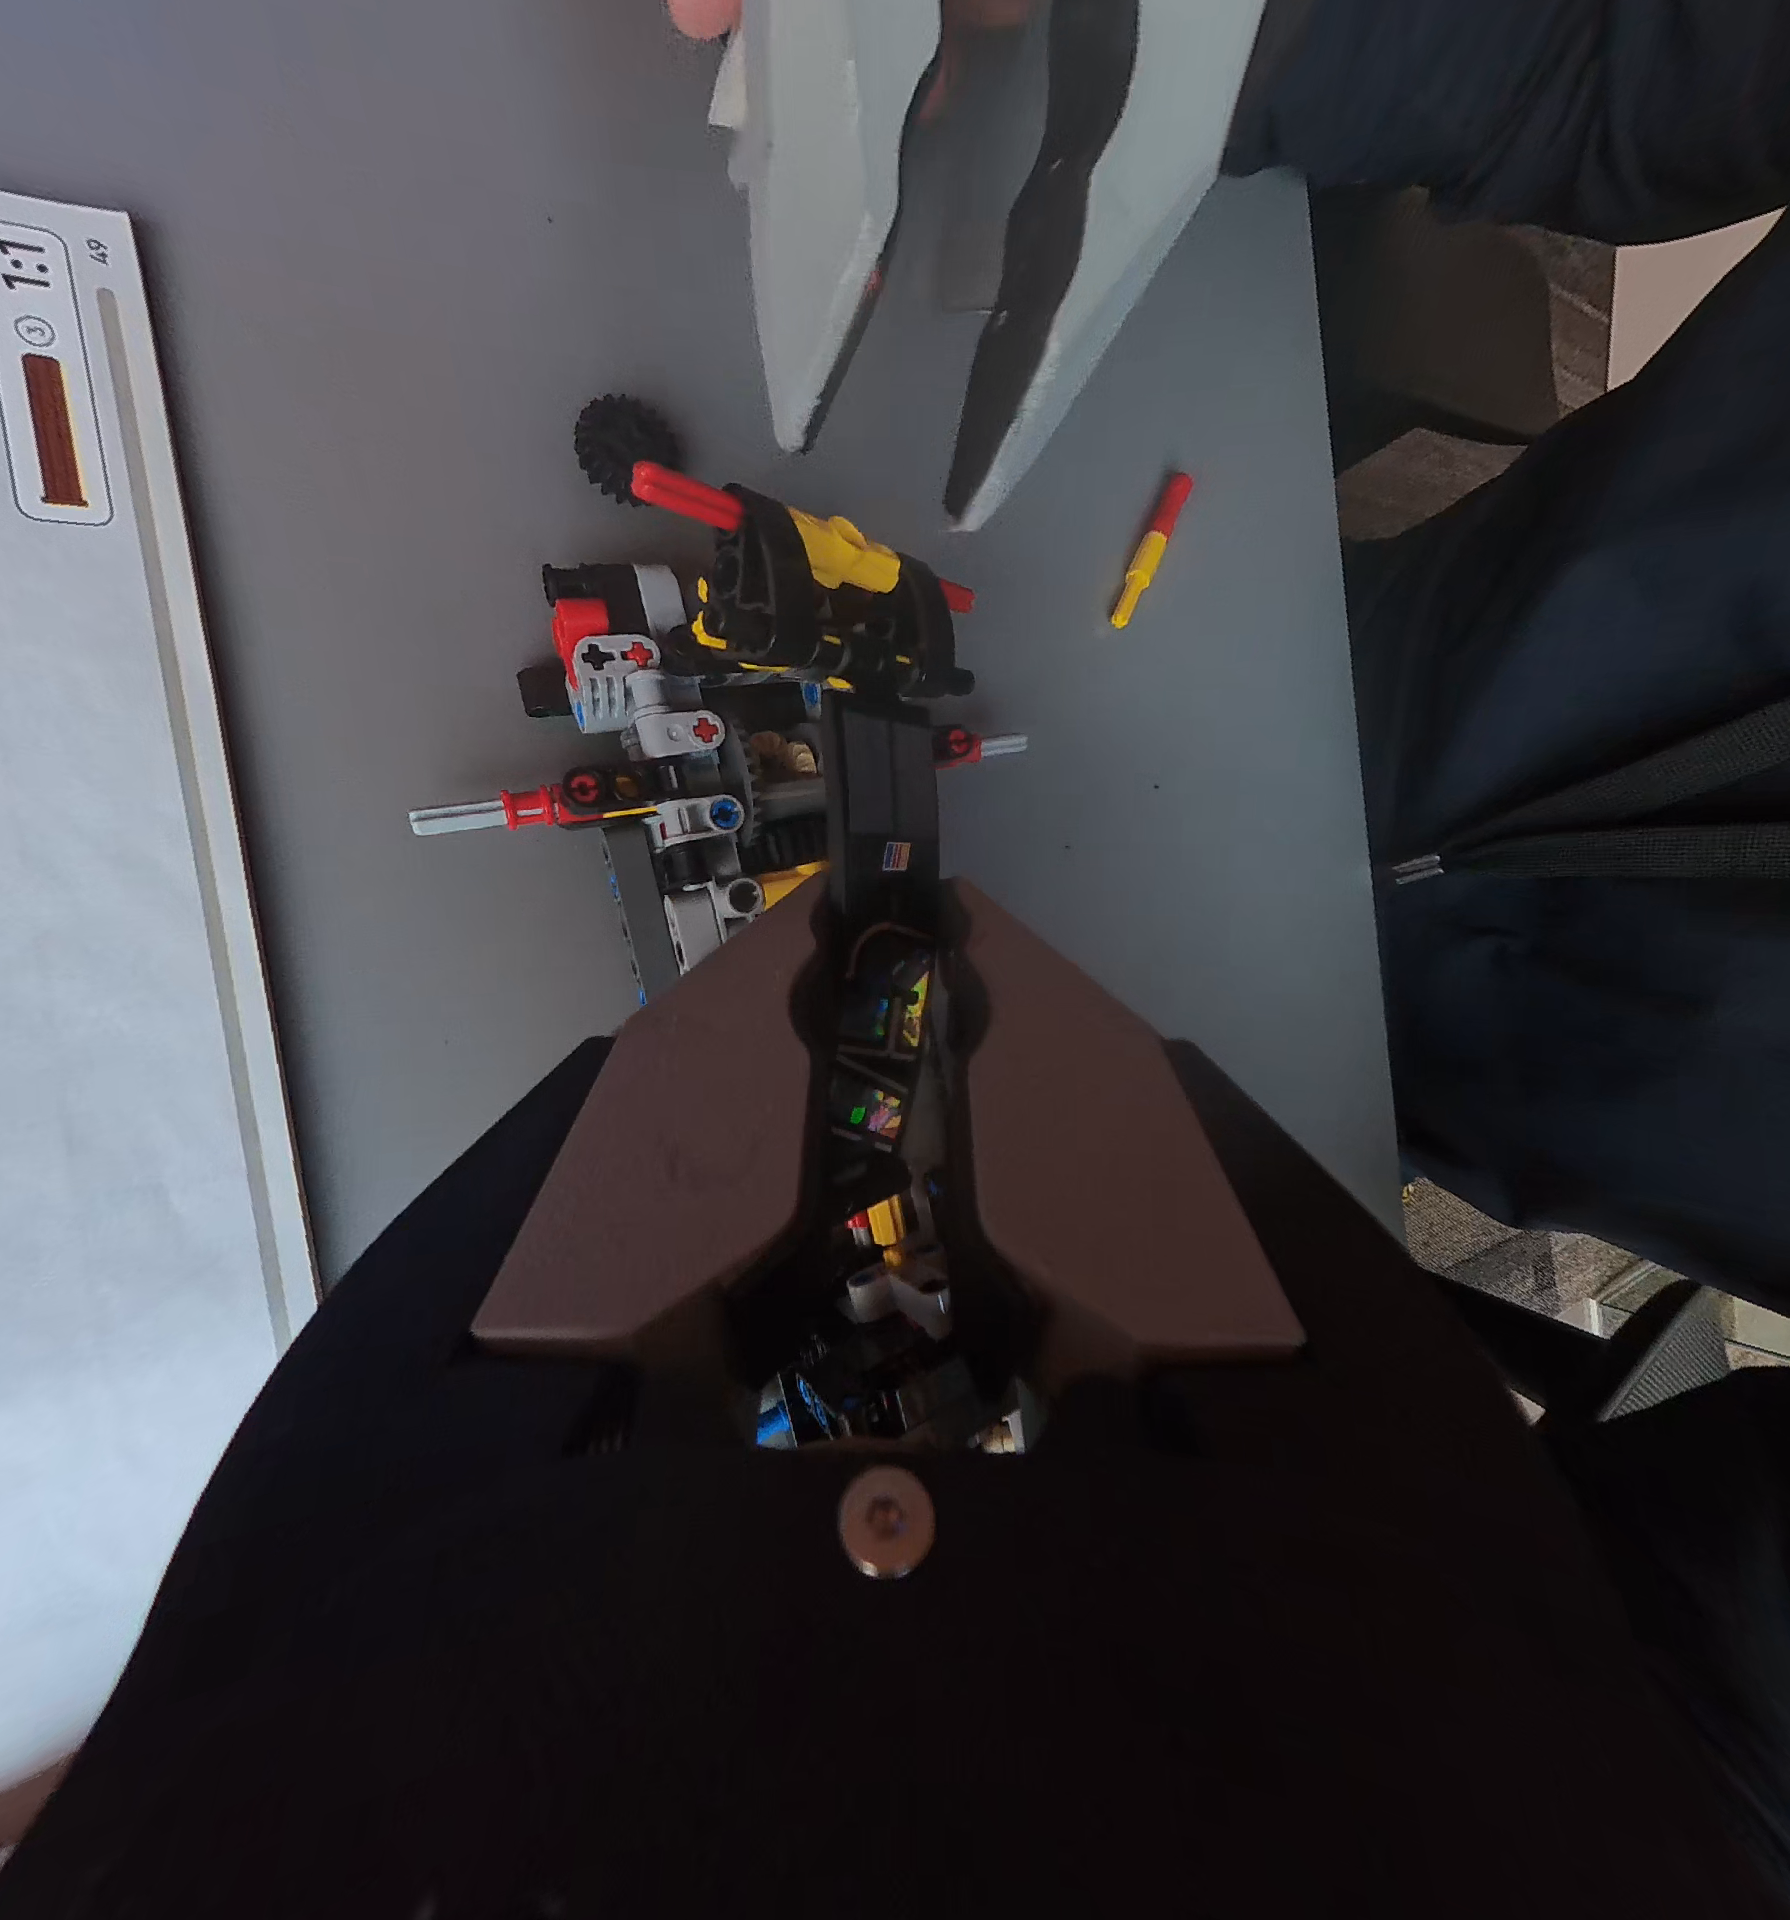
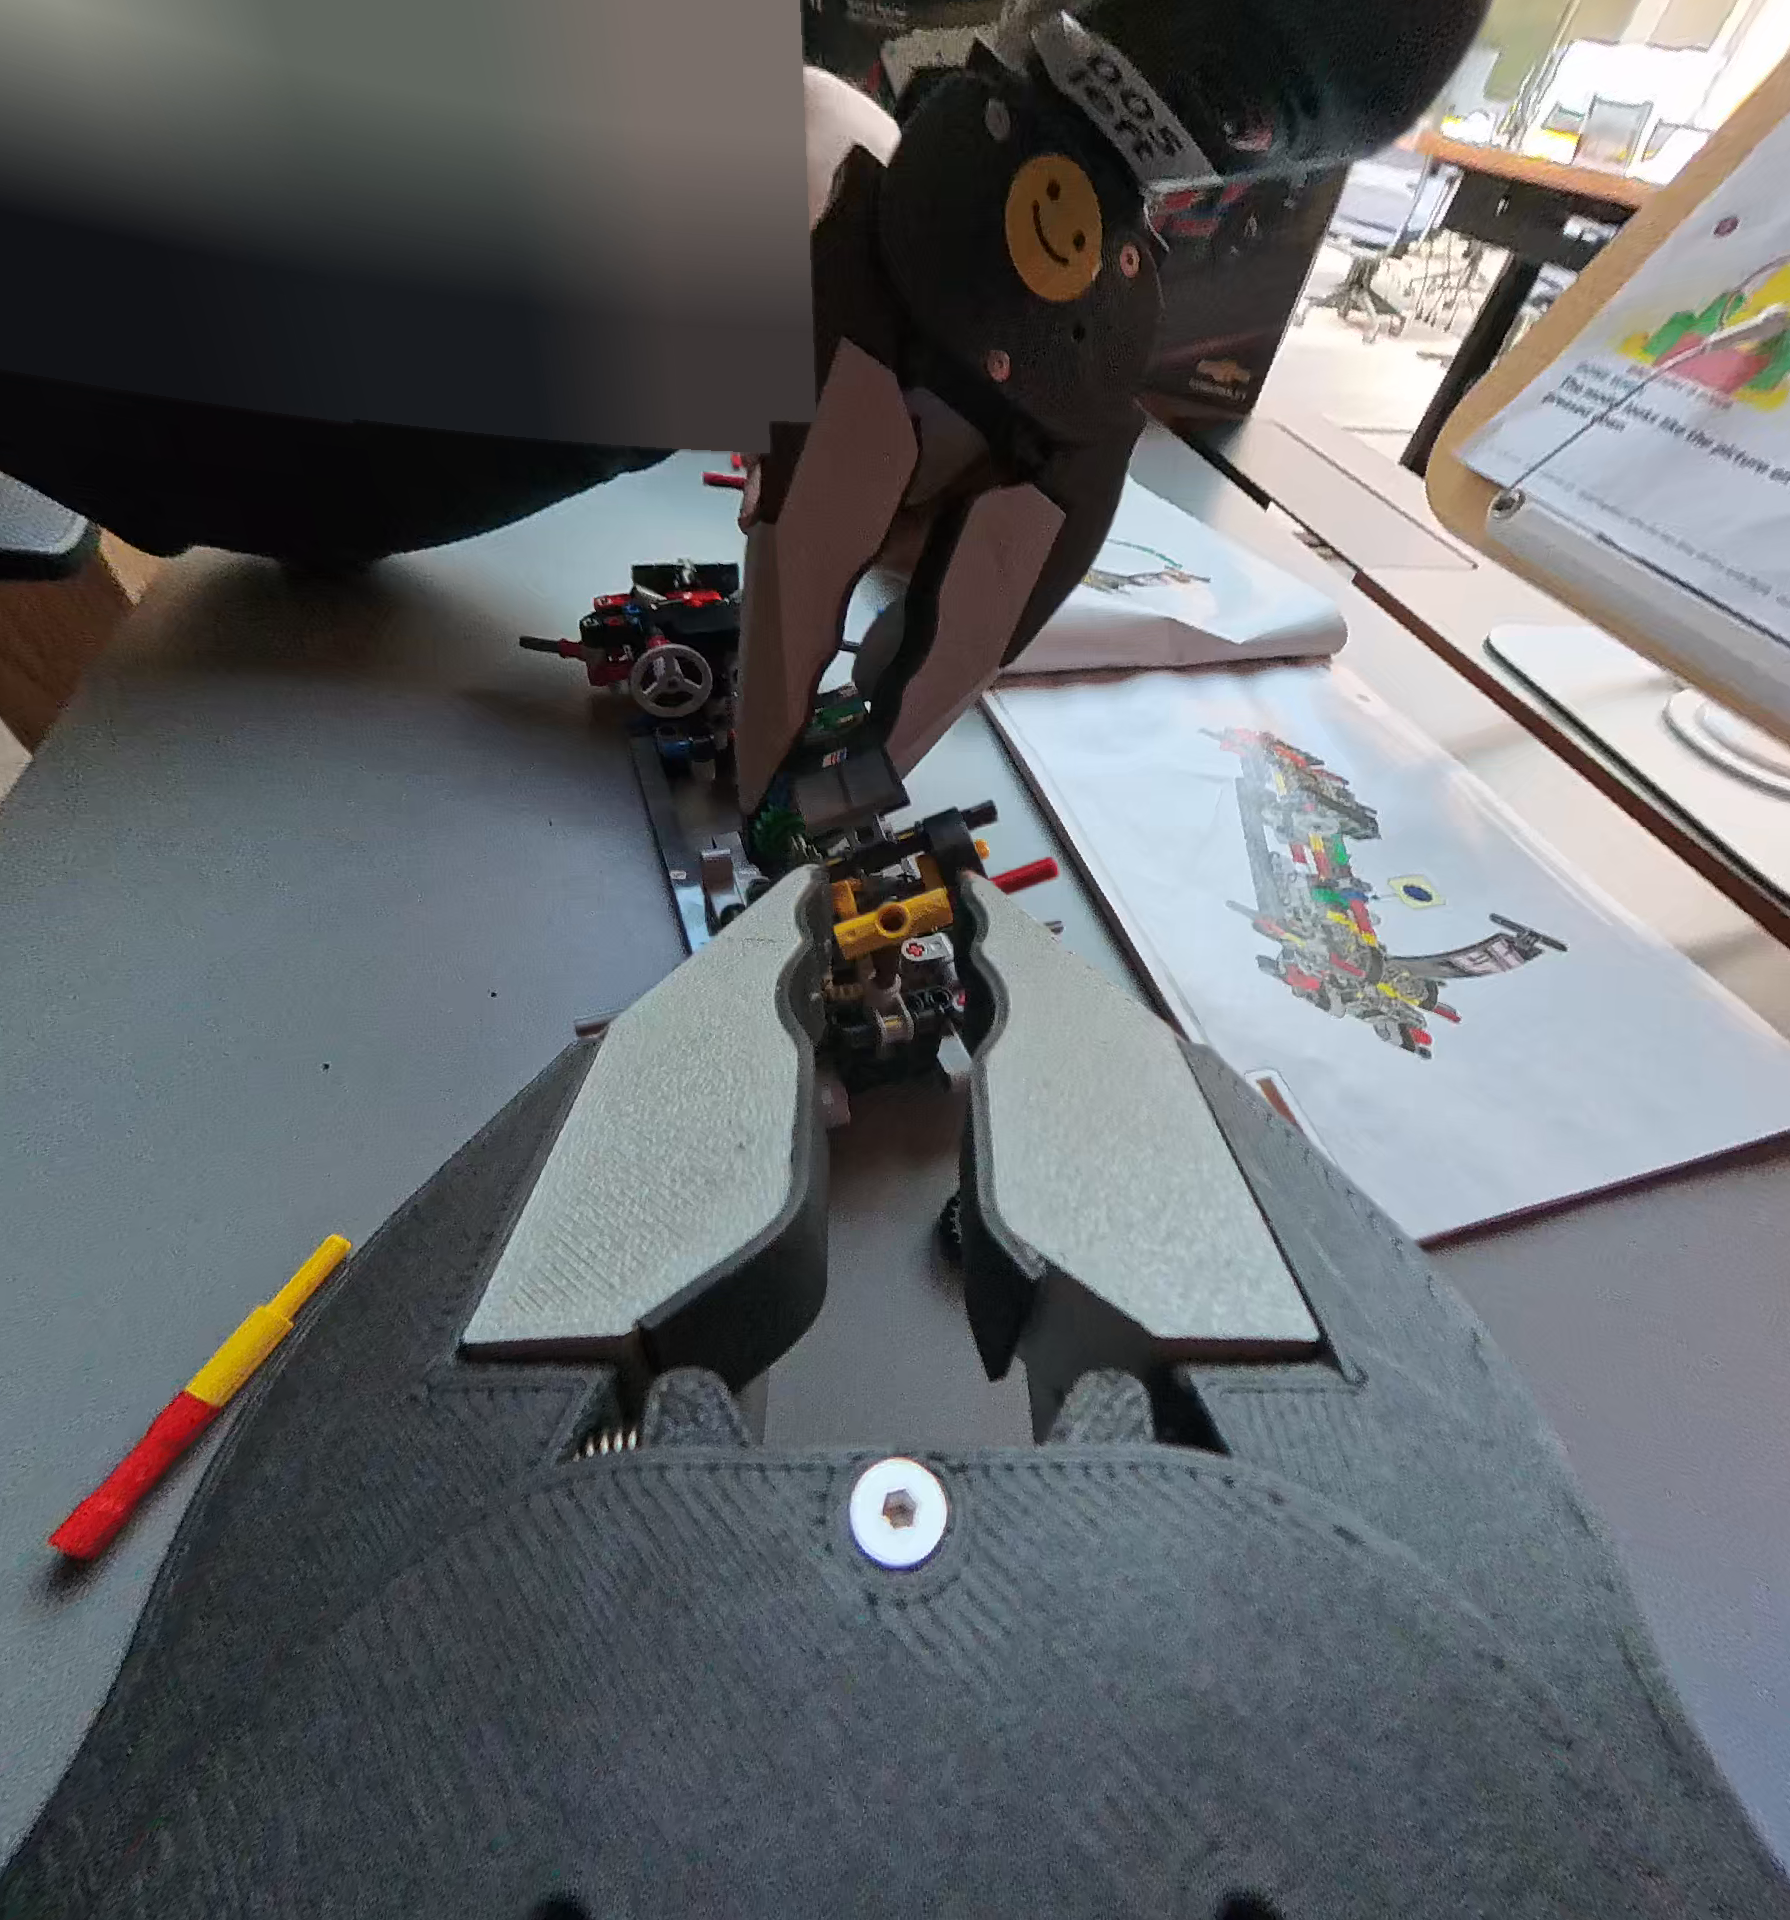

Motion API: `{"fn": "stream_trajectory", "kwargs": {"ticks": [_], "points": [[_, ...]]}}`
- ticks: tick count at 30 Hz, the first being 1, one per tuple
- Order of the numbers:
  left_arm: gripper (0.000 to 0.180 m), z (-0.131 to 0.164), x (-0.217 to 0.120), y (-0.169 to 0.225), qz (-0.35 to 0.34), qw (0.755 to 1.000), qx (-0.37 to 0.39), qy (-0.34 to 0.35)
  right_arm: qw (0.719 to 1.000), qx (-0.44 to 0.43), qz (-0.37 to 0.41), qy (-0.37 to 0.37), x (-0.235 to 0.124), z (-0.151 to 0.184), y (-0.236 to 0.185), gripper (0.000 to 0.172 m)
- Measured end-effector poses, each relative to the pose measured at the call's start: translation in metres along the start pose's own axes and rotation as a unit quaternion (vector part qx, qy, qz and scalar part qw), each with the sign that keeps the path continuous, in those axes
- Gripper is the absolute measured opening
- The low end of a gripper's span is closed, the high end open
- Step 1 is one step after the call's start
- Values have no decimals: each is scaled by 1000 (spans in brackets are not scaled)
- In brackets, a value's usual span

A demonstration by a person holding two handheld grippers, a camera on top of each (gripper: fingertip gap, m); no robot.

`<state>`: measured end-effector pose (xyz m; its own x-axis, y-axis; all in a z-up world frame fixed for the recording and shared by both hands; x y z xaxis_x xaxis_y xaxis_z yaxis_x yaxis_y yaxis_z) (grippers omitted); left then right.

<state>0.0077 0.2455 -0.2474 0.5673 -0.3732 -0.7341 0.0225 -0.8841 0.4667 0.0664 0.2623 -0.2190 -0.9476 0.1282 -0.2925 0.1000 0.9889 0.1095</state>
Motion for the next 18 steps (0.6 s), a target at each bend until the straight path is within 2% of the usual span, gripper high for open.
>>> {"fn": "stream_trajectory", "kwargs": {"ticks": [10, 15, 18], "points": [[13, -2, 0, 3, 1, 1000, 9, 2, 998, -34, 28, -41, 7, 10, 2, 14], [11, -3, -3, 4, 2, 1000, 10, 7, 998, -41, 24, -45, 6, 8, 1, 1], [11, -3, -3, 3, 2, 1000, 7, 11, 995, -63, 24, -70, 7, 11, 2, 0]]}}
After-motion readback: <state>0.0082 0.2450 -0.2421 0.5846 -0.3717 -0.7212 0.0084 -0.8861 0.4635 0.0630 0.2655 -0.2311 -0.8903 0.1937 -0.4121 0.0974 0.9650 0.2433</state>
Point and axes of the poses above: each gripper's, where its closed fingertips meet, x out along the fingers, z out of its underside, y = z × x across the jaws, the point moved 1 cm from there along -x, back along the fingers, and after that the axes turned 1 degree about -y, right-handed, at the moved point
